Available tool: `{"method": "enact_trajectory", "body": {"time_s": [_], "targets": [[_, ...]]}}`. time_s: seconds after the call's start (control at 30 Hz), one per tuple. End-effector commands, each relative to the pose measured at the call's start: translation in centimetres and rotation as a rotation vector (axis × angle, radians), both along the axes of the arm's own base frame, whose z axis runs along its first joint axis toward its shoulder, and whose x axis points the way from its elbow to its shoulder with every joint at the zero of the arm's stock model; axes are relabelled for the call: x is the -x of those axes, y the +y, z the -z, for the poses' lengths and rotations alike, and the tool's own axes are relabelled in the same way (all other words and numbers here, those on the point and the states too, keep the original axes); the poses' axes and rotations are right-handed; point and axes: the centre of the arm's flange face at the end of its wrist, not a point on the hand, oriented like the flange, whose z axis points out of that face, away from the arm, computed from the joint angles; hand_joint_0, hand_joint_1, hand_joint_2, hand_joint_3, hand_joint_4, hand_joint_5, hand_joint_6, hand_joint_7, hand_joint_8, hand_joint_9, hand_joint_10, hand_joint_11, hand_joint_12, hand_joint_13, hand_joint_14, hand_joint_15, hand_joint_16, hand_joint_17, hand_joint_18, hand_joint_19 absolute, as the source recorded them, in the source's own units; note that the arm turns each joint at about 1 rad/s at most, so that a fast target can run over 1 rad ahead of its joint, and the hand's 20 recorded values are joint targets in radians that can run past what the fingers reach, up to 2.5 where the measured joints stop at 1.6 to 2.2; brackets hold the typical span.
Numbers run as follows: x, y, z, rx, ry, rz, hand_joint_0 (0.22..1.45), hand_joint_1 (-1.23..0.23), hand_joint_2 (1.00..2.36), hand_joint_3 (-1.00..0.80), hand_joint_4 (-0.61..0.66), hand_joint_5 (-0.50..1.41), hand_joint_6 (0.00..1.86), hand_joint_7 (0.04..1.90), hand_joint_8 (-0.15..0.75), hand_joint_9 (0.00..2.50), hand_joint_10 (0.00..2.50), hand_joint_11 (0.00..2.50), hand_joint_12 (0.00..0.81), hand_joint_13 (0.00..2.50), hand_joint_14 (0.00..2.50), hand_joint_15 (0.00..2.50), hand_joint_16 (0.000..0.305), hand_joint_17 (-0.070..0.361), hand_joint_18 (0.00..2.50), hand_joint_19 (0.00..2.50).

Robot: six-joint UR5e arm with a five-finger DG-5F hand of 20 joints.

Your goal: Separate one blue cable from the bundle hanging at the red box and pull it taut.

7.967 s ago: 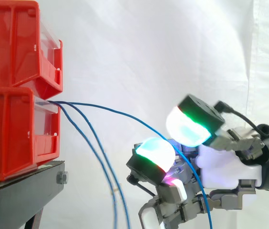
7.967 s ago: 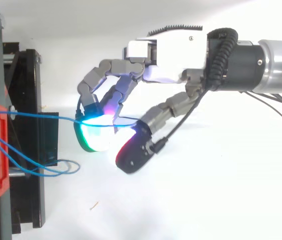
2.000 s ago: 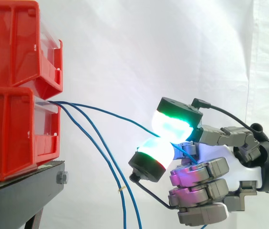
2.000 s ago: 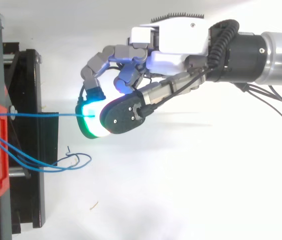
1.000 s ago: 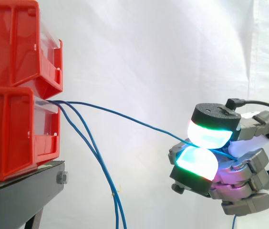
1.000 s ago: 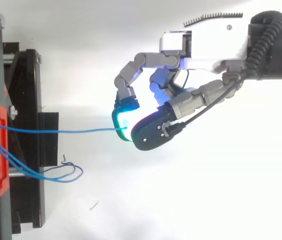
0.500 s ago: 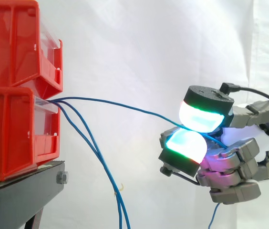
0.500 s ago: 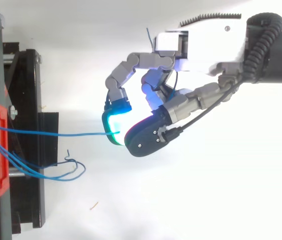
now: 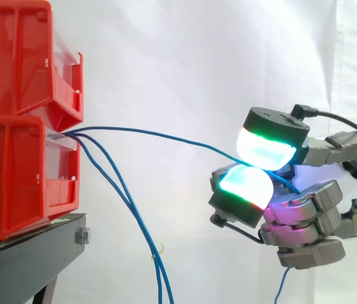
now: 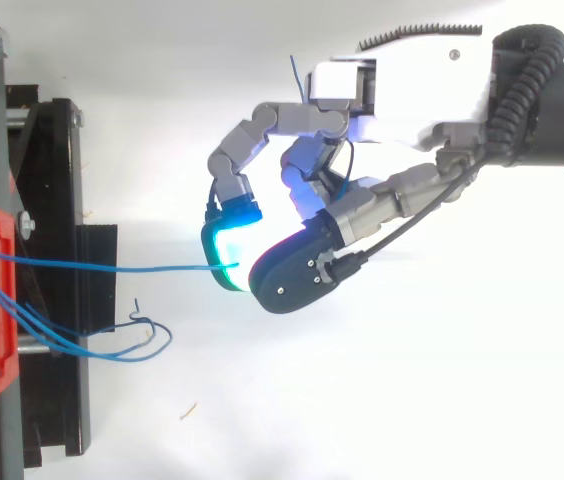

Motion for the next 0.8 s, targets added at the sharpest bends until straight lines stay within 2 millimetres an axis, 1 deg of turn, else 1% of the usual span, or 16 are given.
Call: {"method": "enact_trajectory", "body": {"time_s": [0.0,0.1,0.17,0.23,0.37,0.6,0.77], "targets": [[0.01,0.00,-0.01,-0.033,0.002,0.004,0.81,-0.83,1.01,-0.41,-0.23,-0.22,0.96,1.10,0.236,0.95,1.16,1.31,0.273,0.73,2.13,1.25,0.023,0.052,1.09,1.76],[0.01,0.08,0.00,-0.051,0.003,0.008,0.83,-0.85,1.00,-0.46,-0.22,-0.22,0.96,1.11,0.233,0.95,1.18,1.28,0.273,0.74,2.12,1.25,0.023,0.052,1.10,1.75],[0.04,0.08,0.07,-0.057,0.005,0.009,0.85,-0.86,1.00,-0.45,-0.19,-0.22,0.96,1.11,0.230,0.94,1.19,1.27,0.273,0.73,2.17,1.22,0.022,0.050,1.09,1.77],[0.04,0.08,0.07,-0.058,0.005,0.009,0.86,-0.86,1.01,-0.40,-0.16,-0.22,0.96,1.07,0.233,0.94,1.20,1.26,0.273,0.72,2.21,1.20,0.022,0.049,1.08,1.79],[0.01,0.09,0.00,-0.058,0.003,0.008,0.86,-0.86,1.01,-0.34,-0.14,-0.22,0.96,1.05,0.233,0.94,1.20,1.26,0.267,0.71,2.22,1.20,0.022,0.049,1.08,1.81],[0.04,0.12,0.07,-0.059,0.005,0.005,0.86,-0.85,1.02,-0.10,-0.15,-0.22,0.97,1.00,0.230,0.93,1.21,1.25,0.269,0.68,2.33,1.14,0.021,0.048,1.04,1.87],[0.13,0.12,0.14,-0.057,0.013,0.005,0.87,-0.85,1.02,-0.05,-0.14,-0.22,0.97,1.00,0.232,0.93,1.22,1.25,0.269,0.67,2.36,1.13,0.022,0.049,1.02,1.89]]}}
